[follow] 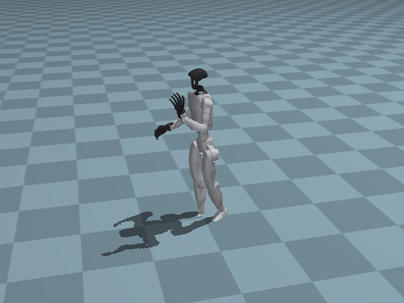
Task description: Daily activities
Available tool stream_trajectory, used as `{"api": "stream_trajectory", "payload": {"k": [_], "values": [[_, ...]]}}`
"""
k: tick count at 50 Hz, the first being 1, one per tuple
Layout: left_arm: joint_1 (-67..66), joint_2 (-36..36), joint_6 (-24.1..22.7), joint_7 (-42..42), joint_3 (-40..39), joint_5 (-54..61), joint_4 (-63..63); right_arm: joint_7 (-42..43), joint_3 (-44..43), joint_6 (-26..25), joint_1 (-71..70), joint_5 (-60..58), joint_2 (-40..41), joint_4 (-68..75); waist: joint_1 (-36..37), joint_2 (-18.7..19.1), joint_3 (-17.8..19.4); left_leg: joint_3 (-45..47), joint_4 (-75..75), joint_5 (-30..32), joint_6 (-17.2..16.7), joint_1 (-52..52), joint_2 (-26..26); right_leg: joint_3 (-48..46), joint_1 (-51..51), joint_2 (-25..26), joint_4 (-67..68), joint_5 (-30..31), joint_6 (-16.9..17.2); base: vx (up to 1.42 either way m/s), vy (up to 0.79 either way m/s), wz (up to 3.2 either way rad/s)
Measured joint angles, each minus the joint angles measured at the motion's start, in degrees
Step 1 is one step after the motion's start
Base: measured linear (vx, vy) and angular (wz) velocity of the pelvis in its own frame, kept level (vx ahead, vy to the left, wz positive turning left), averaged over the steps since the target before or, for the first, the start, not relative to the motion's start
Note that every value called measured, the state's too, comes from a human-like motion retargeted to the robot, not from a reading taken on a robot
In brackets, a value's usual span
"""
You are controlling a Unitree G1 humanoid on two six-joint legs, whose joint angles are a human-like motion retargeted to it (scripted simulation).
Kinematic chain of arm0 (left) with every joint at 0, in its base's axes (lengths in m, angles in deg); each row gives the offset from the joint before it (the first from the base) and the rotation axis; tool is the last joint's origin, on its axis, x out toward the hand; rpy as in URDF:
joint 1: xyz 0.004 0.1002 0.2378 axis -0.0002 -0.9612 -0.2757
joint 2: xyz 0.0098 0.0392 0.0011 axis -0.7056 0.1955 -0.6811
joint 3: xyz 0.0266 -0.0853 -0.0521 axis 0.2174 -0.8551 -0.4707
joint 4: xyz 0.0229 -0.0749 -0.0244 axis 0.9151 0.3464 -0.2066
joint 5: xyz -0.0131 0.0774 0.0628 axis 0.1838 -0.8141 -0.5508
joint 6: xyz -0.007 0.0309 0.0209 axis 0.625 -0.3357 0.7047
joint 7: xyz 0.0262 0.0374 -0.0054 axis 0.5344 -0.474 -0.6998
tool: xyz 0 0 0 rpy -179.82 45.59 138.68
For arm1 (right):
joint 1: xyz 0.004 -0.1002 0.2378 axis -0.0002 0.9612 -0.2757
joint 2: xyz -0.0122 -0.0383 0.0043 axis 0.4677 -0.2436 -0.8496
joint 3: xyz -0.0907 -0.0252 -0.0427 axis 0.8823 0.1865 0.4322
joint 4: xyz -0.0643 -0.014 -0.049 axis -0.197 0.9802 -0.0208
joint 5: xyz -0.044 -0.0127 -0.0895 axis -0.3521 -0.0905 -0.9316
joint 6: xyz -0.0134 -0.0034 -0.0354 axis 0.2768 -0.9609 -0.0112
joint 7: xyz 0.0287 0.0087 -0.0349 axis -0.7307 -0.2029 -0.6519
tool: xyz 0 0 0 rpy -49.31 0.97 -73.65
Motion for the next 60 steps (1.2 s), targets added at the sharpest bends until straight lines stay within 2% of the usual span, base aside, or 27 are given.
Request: {"api": "stream_trajectory", "payload": {"k": [5,10,20,25,31,35,39,45,50,52,55,57,60], "values": [[-12.4,-4.0,4.2,0.0,-3.6,-10.1,9.6,0.6,1.2,-1.6,3.4,-8.8,1.8,20.9,0.8,-0.7,-0.6,-0.7,-2.7,1.2,-0.3,1.3,-0.7,-0.5,1.8,-0.3,-3.3,1.9,0.0,0.00,0.00,0.00],[-23.1,-4.1,9.2,-2.6,-2.2,-15.6,25.0,2.7,0.7,-1.9,4.4,-13.6,3.9,34.6,0.8,-1.5,-1.0,-1.0,-4.4,2.0,-0.3,2.3,-1.3,-0.3,3.0,-0.6,-5.1,2.8,0.0,0.00,0.00,0.00],[-28.2,4.4,18.1,-13.9,9.3,-14.0,74.2,3.6,0.7,-2.3,3.1,-16.4,6.6,46.5,-0.5,-2.7,-1.5,-0.9,-4.1,1.5,-0.6,2.9,-1.7,0.6,3.6,-0.9,-5.1,2.4,0.0,0.00,0.00,0.00],[-28.6,8.7,19.4,-19.9,12.7,-13.0,87.8,2.6,0.6,-2.6,2.5,-15.4,7.8,48.5,-1.2,-2.7,-0.6,-0.1,-1.2,0.7,-1.5,2.0,-0.6,1.6,3.9,-0.6,-5.1,2.7,0.0,-0.02,-0.01,-0.08],[-27.9,11.3,18.2,-22.7,14.5,-11.4,92.1,2.6,0.5,-3.0,3.0,-14.7,8.9,49.3,-1.4,-1.8,1.1,-2.9,5.4,-0.9,-3.2,-1.6,0.9,2.7,4.2,0.0,-5.1,3.2,0.0,-0.03,0.01,-0.09],[-26.8,12.2,17.1,-22.3,15.3,-10.2,91.9,3.4,0.8,-3.3,3.5,-14.8,9.6,49.3,-0.3,0.0,3.2,-17.8,9.8,-5.5,-7.3,-9.1,1.5,6.3,4.6,2.4,-5.0,4.5,0.0,-0.10,0.03,-0.71],[-25.1,12.3,16.7,-21.5,16.4,-9.9,90.7,4.0,1.3,-3.9,3.0,-15.5,9.2,49.0,0.1,2.1,3.9,-27.5,11.2,-7.0,-8.5,-12.8,1.5,8.5,3.3,4.0,-4.5,5.1,0.0,-0.08,0.07,-0.43],[-22.6,11.0,17.1,-20.9,18.1,-10.9,89.2,3.8,3.2,-4.3,0.5,-16.5,8.0,47.4,-1.4,2.7,4.5,-28.8,5.0,-5.5,-7.5,-11.5,0.5,9.9,-1.2,4.4,1.9,2.2,0.0,-0.08,0.10,-0.14],[-20.8,9.4,17.6,-20.9,18.5,-10.8,88.9,2.4,5.4,-4.1,-2.8,-17.1,6.8,44.3,-3.2,1.8,6.0,-27.4,-0.9,-2.9,-6.7,-9.0,-0.8,9.2,-7.0,4.9,14.0,-2.8,0.0,-0.08,0.10,-0.09],[-20.5,8.8,17.9,-21.0,18.3,-10.7,89.1,1.7,6.5,-4.1,-4.0,-17.5,6.3,42.9,-3.3,1.3,6.6,-25.7,-2.6,-1.9,-6.1,-8.2,-1.6,4.3,-10.4,2.0,21.6,-6.4,-0.9,-0.10,0.18,-0.60],[-20.6,8.0,18.5,-21.1,17.8,-10.5,89.5,0.6,8.0,-4.0,-5.2,-18.2,5.6,40.7,-2.3,0.3,7.1,-22.2,-4.5,-1.1,-5.5,-7.1,-2.5,-12.3,-16.3,-9.3,36.6,-15.0,-9.9,-0.06,0.12,-0.82],[-20.5,7.4,18.8,-21.3,17.6,-10.4,89.5,-0.1,8.4,-4.0,-5.7,-18.3,5.0,39.5,-3.0,-0.9,7.5,-22.3,-5.8,-0.6,-5.0,-6.2,-4.0,-14.2,-18.3,-12.7,43.3,-18.0,-11.3,-0.02,0.06,-0.05],[-20.7,6.7,19.2,-21.7,17.4,-10.3,89.3,-1.1,8.8,-3.9,-6.1,-18.5,4.4,37.9,-3.8,-2.1,7.8,-22.6,-7.5,0.3,-4.4,-5.0,-5.7,-13.8,-19.6,-14.7,49.2,-19.8,-11.6,-0.01,0.06,0.10]]}}
